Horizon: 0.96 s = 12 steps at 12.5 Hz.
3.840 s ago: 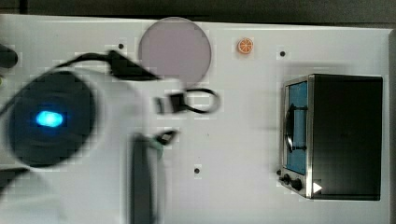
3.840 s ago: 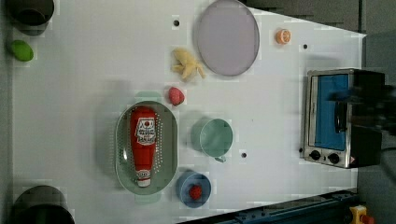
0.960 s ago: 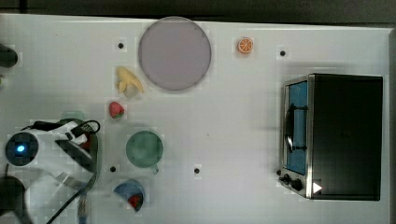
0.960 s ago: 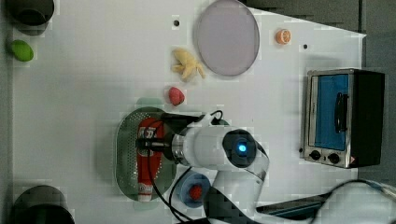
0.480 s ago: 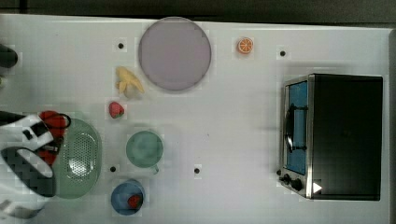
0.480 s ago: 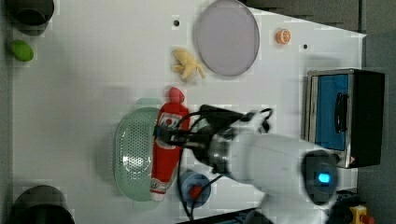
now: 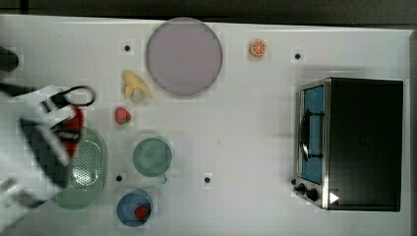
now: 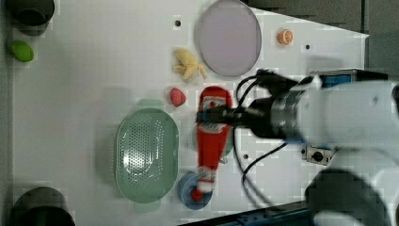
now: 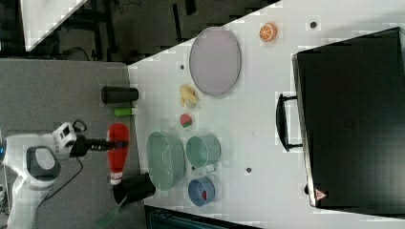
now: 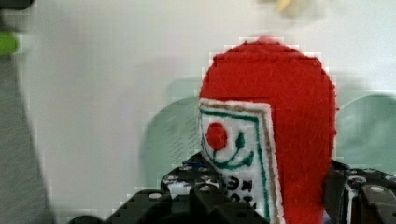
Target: Pick ketchup from strainer and place it on the table
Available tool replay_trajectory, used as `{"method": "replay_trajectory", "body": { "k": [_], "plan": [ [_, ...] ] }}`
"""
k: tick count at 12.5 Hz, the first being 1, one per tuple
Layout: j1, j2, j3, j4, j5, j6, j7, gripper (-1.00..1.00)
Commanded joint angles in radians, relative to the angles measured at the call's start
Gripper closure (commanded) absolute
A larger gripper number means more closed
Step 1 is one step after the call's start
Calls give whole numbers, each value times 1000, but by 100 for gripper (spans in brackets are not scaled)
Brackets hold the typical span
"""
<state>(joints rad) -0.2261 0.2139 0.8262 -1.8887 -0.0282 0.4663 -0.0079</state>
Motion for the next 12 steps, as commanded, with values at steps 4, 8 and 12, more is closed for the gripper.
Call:
{"method": "replay_trajectory", "body": {
  "k": [4,8,12],
  "plan": [
    [-183,25,-211,33,3,-11,-315,-18],
    [-225,43,-365,5,3,-8,-440,-18],
    [-230,51,-453,-102,3,85,-440,-18]
  ]
}}
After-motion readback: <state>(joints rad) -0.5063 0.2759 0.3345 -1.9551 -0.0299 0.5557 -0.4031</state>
